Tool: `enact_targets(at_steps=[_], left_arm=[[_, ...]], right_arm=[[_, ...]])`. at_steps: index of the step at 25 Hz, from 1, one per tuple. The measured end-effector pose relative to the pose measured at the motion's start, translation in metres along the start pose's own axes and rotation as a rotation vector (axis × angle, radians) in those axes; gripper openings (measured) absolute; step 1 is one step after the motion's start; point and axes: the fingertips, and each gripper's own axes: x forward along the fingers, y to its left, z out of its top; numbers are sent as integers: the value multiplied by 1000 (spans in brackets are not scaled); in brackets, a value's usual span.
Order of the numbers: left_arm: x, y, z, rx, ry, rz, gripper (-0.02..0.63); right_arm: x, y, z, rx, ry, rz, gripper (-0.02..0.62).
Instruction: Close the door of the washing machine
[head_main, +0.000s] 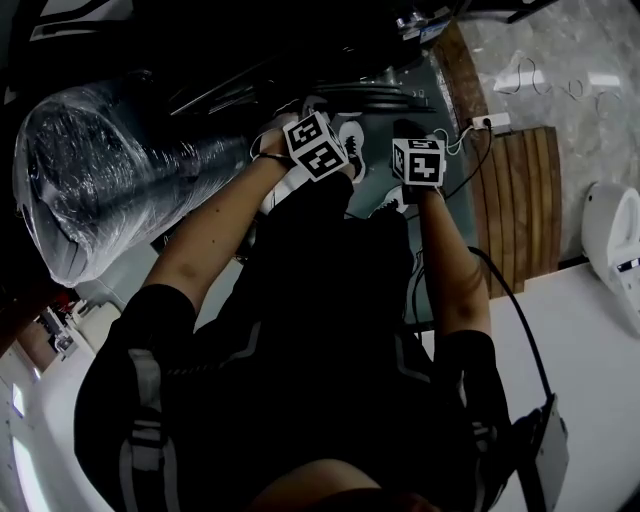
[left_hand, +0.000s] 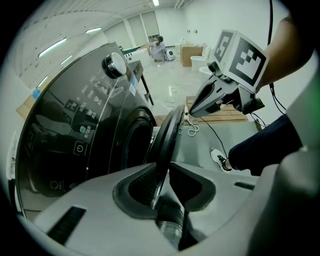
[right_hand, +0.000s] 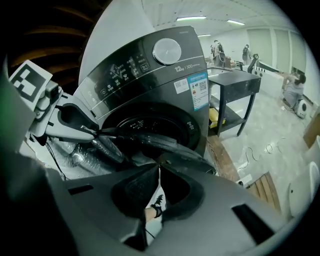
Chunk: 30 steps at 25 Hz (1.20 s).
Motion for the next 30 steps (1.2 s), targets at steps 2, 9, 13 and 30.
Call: enact_targets(at_steps=[2,9,13,30], left_arm=[[0,5,2,5,-9,1,81],[3,18,4,-17,-34,-4,75],[4,26,6,-9,-39,-20,75],[3,56,14,-40,-77,6,51]], right_arm=[[9,-3,9,19,-8,-10,14],[28,-9,35,53,-29,-35,8],[34,-10,47,143,-61,2,8],[60,-6,99,214,-157,60,6]])
